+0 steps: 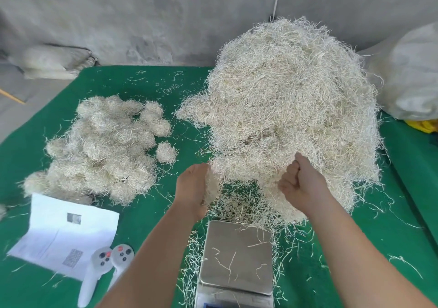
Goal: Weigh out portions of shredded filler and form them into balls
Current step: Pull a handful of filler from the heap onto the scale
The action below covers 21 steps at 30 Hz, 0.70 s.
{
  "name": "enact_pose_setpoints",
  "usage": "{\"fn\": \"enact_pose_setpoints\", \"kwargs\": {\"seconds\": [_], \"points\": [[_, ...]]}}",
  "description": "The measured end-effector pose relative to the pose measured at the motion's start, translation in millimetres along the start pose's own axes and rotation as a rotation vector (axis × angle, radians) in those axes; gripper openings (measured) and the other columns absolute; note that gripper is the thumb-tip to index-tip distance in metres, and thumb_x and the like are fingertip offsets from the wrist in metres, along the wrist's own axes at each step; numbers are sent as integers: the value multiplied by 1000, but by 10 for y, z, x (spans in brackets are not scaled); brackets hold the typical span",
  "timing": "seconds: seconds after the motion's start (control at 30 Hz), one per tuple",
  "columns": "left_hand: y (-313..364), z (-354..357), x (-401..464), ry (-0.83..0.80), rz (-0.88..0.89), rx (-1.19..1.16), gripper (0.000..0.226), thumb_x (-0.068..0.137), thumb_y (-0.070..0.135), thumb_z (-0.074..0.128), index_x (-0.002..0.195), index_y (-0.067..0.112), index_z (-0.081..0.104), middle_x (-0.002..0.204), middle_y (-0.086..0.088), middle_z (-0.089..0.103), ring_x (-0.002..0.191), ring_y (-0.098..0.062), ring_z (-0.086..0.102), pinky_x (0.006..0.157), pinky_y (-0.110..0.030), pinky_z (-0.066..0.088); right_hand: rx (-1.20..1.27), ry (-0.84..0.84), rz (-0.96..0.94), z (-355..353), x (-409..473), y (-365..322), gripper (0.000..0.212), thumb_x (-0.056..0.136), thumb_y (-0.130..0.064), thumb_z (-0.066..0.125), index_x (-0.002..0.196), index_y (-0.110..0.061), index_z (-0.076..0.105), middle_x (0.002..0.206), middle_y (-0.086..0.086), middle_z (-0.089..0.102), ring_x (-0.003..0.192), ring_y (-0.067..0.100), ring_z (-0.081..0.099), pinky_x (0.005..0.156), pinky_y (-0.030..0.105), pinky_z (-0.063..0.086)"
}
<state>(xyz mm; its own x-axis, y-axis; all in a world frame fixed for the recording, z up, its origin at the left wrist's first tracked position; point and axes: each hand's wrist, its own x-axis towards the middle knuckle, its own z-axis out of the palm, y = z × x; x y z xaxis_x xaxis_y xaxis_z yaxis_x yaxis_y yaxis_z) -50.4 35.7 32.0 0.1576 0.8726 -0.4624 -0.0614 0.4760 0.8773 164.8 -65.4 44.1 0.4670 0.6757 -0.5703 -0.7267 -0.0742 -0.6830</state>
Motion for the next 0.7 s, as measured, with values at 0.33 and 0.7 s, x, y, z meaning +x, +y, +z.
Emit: {"fn": "enact_pose_setpoints", "kwargs": {"seconds": [0.33,0.7], "points": [[-230,395,-256,-257,-164,-481,54,105,47,52,141,7,60,139,-26,61,131,-39,60,116,-54,43,-954,-392,-385,570,-374,689,87,97,-69,50,163,-45,-1,168,2,29,152,18,36,120,48,39],[-252,386,-272,-67,-121,-298,42,92,32,75,128,25,54,119,-9,70,102,-25,75,91,-39,60,-1644,148,-422,182,-158,-43,90,91,-88,21,157,-28,33,150,1,55,127,26,59,95,47,48]]}}
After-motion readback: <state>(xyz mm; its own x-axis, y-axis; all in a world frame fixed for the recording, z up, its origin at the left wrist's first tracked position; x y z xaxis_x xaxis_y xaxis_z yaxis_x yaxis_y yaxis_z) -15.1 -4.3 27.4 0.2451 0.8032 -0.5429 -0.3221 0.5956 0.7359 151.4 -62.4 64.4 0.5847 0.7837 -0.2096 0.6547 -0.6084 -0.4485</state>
